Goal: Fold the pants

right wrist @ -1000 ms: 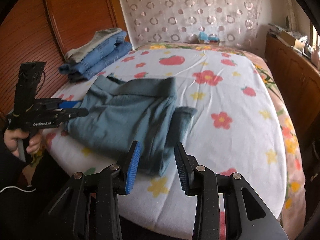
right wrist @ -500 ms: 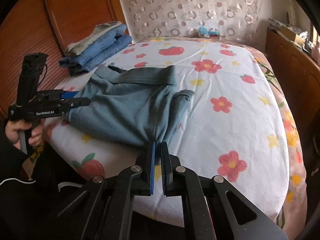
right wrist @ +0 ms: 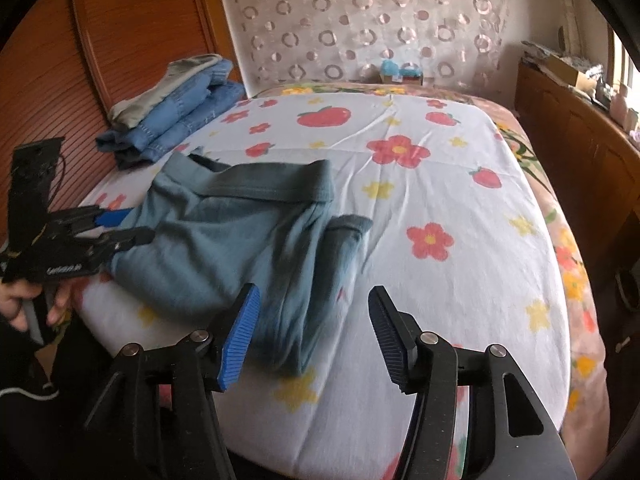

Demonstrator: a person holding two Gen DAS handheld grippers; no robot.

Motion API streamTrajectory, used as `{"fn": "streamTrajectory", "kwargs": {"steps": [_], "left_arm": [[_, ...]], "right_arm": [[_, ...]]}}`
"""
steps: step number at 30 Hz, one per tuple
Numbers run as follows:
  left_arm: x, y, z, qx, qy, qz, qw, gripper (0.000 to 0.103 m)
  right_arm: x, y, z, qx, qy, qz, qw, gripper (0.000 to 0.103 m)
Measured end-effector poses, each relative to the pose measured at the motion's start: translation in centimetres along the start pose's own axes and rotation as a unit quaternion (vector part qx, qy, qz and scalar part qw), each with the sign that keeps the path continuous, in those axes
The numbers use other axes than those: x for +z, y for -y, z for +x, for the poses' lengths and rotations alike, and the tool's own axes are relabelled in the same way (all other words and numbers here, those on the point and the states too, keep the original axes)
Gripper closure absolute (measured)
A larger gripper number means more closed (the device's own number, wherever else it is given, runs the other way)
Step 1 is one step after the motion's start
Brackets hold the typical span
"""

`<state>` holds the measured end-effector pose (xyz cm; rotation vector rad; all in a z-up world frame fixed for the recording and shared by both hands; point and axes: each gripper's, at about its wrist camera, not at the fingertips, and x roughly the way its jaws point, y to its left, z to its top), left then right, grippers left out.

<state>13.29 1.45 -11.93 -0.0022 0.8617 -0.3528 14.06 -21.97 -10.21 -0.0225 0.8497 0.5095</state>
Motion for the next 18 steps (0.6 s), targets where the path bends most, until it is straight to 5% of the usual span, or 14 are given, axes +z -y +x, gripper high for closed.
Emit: {"fn": "streamTrajectory", "kwargs": {"steps": [8, 18], "left_arm": [[2.3, -1.3, -0.8, -0.014, 0.022, -0.021, 0.9994, 0.051], [4.2, -2.5, 1.8, -0.017, -0.003, -0.041, 0.9990, 0.051]], "right_arm": [[1.4, 0.3, 1.6, 0.004, -0.010, 0.008, 1.000, 0.043], [1.7, -0.1, 2.5, 0.008, -0.015, 0.002, 1.000, 0.043]]}}
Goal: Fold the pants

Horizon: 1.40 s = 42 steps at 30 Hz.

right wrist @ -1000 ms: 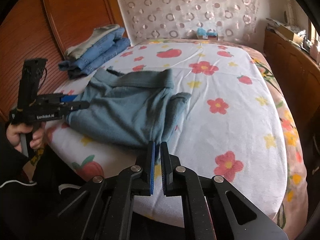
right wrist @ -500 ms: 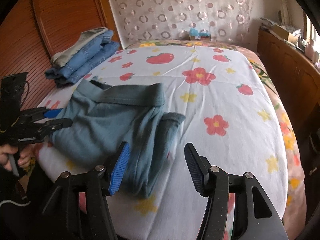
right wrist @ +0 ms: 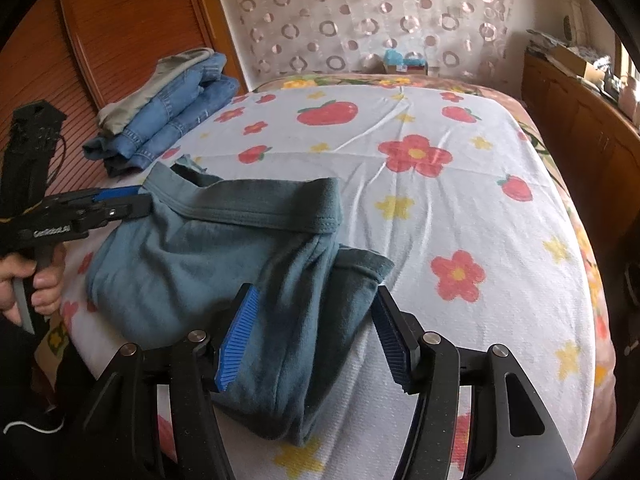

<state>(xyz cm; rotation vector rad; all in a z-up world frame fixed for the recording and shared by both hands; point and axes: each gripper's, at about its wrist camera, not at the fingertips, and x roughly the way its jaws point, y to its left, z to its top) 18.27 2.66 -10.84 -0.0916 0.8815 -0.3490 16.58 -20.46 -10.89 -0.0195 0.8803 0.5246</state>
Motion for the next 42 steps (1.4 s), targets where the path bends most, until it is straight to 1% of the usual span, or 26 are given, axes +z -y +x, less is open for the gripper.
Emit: {"fn": "streamTrajectory", "kwargs": {"steps": [5, 11, 12, 13, 14, 15, 16, 17, 18, 19, 20, 21, 22, 24, 28, 30, 34, 42], "left_arm": [[0.1, -0.1, 0.7, 0.002, -0.008, -0.002, 1.0000, 0.051], [0.1, -0.8, 0.9, -0.014, -0.005, -0.015, 0.9998, 0.052], [0.1, -0.8, 0.9, -0.016, -0.004, -0.017, 0.9997, 0.054], [0.1, -0.8, 0.9, -0.021, -0.004, -0.017, 0.9996, 0.059], [0.0, -0.7, 0.9, -0.025, -0.003, -0.017, 0.9995, 0.061], [0.0, -0.7, 0.9, -0.026, -0.003, -0.016, 0.9995, 0.062], [0.1, -0.6, 0.9, -0.028, -0.002, -0.014, 0.9995, 0.067], [0.1, -0.5, 0.8, -0.033, 0.000, -0.012, 0.9994, 0.071], [0.1, -0.4, 0.8, -0.034, 0.002, -0.010, 0.9994, 0.072], [0.1, -0.3, 0.8, -0.033, 0.002, -0.008, 0.9994, 0.076], [0.1, -0.2, 0.8, -0.035, 0.003, -0.005, 0.9994, 0.083], [0.2, -0.1, 0.7, -0.035, 0.006, -0.001, 0.9994, 0.085], [0.2, 0.0, 0.4, -0.035, 0.010, 0.001, 0.9993, 0.089], [0.3, 0.1, -0.3, -0.044, 0.023, -0.001, 0.9988, 0.092], [0.7, 0.8, -2.9, -0.061, 0.057, 0.002, 0.9965, 0.092], [0.9, 1.3, -4.2, -0.065, 0.073, 0.005, 0.9952, 0.092], [1.5, 2.3, -6.6, -0.060, 0.106, 0.020, 0.9924, 0.092], [2.9, 3.5, -9.7, -0.047, 0.145, 0.042, 0.9874, 0.092]], "right_arm": [[0.1, -0.1, 0.2, 0.002, 0.001, -0.001, 1.000, 0.043], [0.3, -0.3, 0.6, 0.002, 0.006, -0.001, 1.000, 0.044], [0.3, -0.3, 0.6, 0.001, 0.006, -0.001, 1.000, 0.047], [0.4, -0.4, 0.7, 0.000, 0.007, -0.001, 1.000, 0.050], [0.4, -0.4, 0.7, 0.000, 0.007, -0.002, 1.000, 0.052], [0.4, -0.4, 0.8, 0.001, 0.007, 0.000, 1.000, 0.057], [0.4, -0.4, 0.8, 0.000, 0.007, 0.000, 1.000, 0.062], [0.5, -0.4, 0.8, -0.001, 0.007, 0.000, 1.000, 0.064], [0.5, -0.4, 0.8, -0.001, 0.008, 0.002, 1.000, 0.068], [0.5, -0.4, 0.8, -0.001, 0.008, 0.003, 1.000, 0.071], [0.5, -0.3, 0.9, 0.001, 0.008, 0.003, 1.000, 0.078], [0.5, -0.2, 0.9, 0.005, 0.008, 0.005, 1.000, 0.086], [0.5, -0.1, 0.9, 0.012, 0.008, 0.007, 1.000, 0.092], [0.5, 0.1, 0.7, 0.022, 0.013, 0.012, 1.000, 0.095], [0.6, 0.0, -0.2, 0.026, 0.035, 0.012, 0.999, 0.097], [0.8, -0.4, -1.2, 0.026, 0.053, 0.009, 0.998, 0.097], [1.5, -1.0, -2.8, 0.022, 0.082, 0.000, 0.996, 0.097], [3.3, -2.0, -6.2, 0.017, 0.130, -0.018, 0.991, 0.097]]}}
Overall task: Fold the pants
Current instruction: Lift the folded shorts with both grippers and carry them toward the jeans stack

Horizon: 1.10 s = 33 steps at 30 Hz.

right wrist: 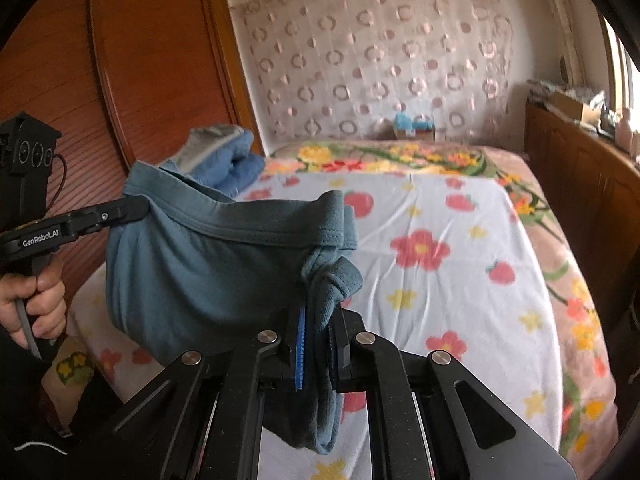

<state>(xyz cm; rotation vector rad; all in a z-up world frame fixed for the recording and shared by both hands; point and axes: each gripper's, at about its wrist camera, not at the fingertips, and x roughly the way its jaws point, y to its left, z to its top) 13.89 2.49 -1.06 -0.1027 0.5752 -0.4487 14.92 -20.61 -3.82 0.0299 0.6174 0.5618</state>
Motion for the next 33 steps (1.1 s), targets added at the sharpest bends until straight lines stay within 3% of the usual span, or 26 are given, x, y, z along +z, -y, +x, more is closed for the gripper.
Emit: {"fn": "streamTrajectory", "kwargs": {"steps": [18, 33], "left_arm": [[2.7, 1.4, -4.9, 0.025, 0.052, 0.043, 0.9974, 0.092], [3.2, -3.1, -4.4, 0.063, 0.050, 0.028, 0.9964, 0.092]], "right_arm": [[4.1, -2.5, -3.1, 0.001, 0.047, -0.047, 0.998, 0.097], [8.1, -5.3, 1.3, 0.015, 0.045, -0.096, 0.994, 0.097]]}}
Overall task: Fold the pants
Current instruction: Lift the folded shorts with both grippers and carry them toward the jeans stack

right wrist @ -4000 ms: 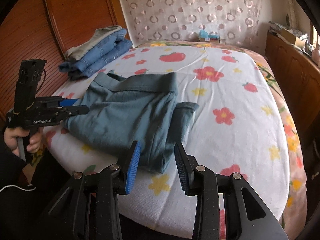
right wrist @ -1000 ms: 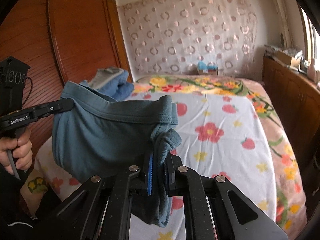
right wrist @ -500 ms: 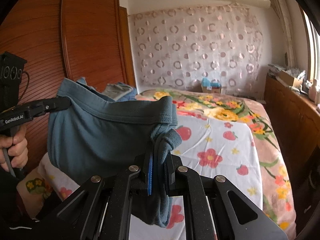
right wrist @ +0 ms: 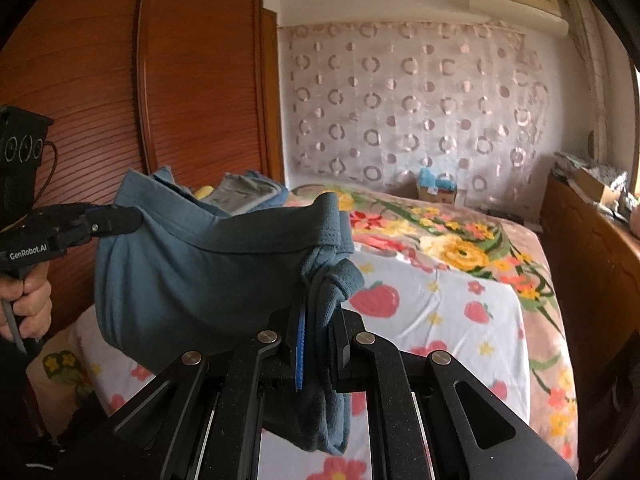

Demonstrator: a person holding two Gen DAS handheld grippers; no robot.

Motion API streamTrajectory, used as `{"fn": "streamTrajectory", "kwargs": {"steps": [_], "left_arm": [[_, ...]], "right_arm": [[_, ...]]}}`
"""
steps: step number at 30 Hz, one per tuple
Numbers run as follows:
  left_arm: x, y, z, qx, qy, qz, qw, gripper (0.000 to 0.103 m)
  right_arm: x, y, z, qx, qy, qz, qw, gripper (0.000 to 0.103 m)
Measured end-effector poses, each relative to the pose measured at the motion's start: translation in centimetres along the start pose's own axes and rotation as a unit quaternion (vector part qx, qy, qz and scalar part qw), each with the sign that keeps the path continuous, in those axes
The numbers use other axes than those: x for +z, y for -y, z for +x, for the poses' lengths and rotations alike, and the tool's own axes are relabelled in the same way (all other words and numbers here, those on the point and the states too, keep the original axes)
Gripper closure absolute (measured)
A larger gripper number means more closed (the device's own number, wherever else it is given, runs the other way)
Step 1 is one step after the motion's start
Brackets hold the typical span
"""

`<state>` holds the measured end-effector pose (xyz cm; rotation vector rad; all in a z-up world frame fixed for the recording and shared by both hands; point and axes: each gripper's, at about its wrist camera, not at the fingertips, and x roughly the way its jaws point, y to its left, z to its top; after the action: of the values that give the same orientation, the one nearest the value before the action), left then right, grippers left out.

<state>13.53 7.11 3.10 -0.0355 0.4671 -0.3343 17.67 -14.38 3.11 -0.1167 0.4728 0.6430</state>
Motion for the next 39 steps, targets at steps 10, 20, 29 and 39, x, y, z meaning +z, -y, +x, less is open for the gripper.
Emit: {"fn": "streamTrajectory", "kwargs": {"steps": [10, 20, 29, 39], "left_arm": [[1.5, -4.6, 0.9, 0.029, 0.001, -0.029, 0.9992, 0.092], [3.6, -9.2, 2.0, 0.070, 0.006, -0.040, 0.9967, 0.092], [3.7, -13.8, 3.0, 0.108, 0.013, -0.069, 0.9917, 0.092], [0.8, -16.9, 3.2, 0.153, 0.024, -0.117, 0.9810, 0.092]], "right_arm": [[4.9, -2.1, 4.8, 0.024, -0.003, -0.043, 0.999, 0.097], [9.7, -2.8, 11.0, 0.048, -0.003, -0.070, 0.996, 0.097], [13.7, -4.5, 17.0, 0.089, 0.015, -0.112, 0.990, 0.097], [16.6, -7.8, 25.9, 0.128, 0.000, -0.169, 0.977, 0.097]]}}
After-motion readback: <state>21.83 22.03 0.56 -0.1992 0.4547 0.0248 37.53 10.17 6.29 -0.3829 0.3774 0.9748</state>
